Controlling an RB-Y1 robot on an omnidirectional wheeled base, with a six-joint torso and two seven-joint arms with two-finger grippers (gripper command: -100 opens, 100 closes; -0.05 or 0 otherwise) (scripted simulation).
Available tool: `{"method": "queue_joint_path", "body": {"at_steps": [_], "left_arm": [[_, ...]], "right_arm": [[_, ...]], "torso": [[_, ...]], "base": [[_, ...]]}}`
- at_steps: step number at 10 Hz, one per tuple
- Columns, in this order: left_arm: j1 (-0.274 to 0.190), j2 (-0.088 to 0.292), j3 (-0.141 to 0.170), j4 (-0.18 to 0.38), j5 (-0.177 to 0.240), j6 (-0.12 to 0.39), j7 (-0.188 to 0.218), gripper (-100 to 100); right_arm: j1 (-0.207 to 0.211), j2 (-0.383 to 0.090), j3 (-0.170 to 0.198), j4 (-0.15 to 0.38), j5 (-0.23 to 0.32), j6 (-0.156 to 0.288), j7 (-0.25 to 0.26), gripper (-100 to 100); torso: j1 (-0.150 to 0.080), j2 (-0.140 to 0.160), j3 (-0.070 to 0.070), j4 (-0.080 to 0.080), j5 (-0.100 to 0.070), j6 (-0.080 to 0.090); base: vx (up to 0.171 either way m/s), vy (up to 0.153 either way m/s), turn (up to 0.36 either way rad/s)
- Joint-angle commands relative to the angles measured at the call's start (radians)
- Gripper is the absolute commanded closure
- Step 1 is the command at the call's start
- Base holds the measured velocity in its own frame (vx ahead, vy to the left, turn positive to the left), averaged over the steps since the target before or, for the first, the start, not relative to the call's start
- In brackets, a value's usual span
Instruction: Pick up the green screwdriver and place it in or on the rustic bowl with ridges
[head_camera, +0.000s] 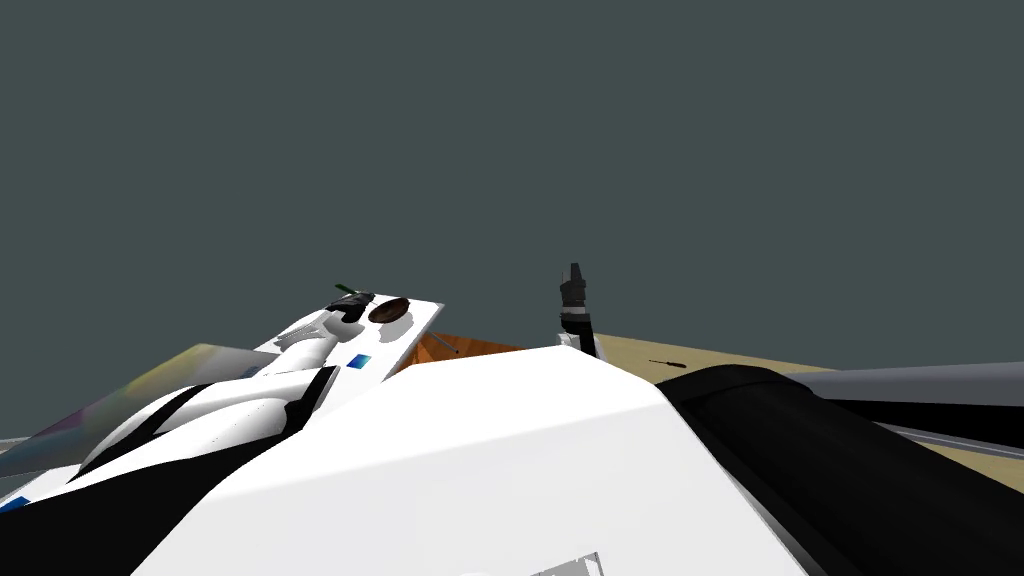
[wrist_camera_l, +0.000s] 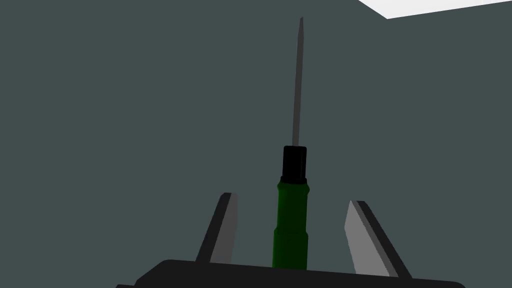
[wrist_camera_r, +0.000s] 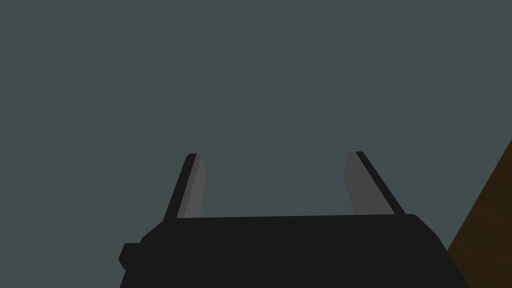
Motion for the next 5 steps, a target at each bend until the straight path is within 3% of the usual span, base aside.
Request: {"method": "queue_joint_path", "body": {"at_steps": [1,4,5], "left_arm": [[0.0,0.0,0.0,0.0,0.0,0.0,0.0,-100],[0.0,0.0,0.0,0.0,0.0,0.0,0.0,-100],[0.0,0.0,0.0,0.0,0.0,0.0,0.0,0]], "right_arm": [[0.0,0.0,0.0,0.0,0.0,0.0,0.0,0],[0.0,0.0,0.0,0.0,0.0,0.0,0.0,0],[0.0,0.0,0.0,0.0,0.0,0.0,0.0,0]], "torso": [[0.0,0.0,0.0,0.0,0.0,0.0],[-0.001,0.002,0.001,0.001,0.0,0.0],[-0.001,0.002,0.001,0.001,0.0,0.0]], "base": [[0.0,0.0,0.0],[0.0,0.0,0.0],[0.0,0.0,0.0]]}}
